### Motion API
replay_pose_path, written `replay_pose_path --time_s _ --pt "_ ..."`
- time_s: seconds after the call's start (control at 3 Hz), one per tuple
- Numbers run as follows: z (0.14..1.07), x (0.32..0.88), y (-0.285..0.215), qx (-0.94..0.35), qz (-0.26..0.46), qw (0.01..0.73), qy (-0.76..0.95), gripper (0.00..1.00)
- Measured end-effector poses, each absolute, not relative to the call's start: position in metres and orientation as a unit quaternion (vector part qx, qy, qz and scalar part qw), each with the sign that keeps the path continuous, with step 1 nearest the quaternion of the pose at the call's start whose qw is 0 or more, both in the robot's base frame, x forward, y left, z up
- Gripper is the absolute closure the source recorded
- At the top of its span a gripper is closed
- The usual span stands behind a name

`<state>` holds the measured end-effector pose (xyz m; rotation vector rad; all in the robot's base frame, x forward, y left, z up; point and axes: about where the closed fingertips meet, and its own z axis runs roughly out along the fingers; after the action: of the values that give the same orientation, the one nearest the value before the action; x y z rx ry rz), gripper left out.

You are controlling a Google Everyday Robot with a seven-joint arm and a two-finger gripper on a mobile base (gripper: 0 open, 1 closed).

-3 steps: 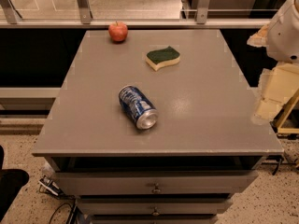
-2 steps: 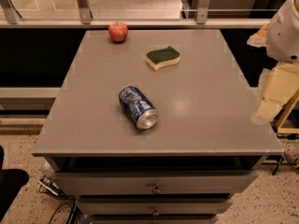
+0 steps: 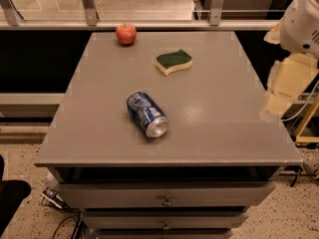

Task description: Place pepsi can upright

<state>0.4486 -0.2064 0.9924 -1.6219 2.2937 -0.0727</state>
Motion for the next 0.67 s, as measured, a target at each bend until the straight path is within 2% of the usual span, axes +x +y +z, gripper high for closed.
replay_pose_path --time_s 0.67 --pt "0.997 0.499 -0.139 -0.493 -0.009 0.142 0.858 0.0"
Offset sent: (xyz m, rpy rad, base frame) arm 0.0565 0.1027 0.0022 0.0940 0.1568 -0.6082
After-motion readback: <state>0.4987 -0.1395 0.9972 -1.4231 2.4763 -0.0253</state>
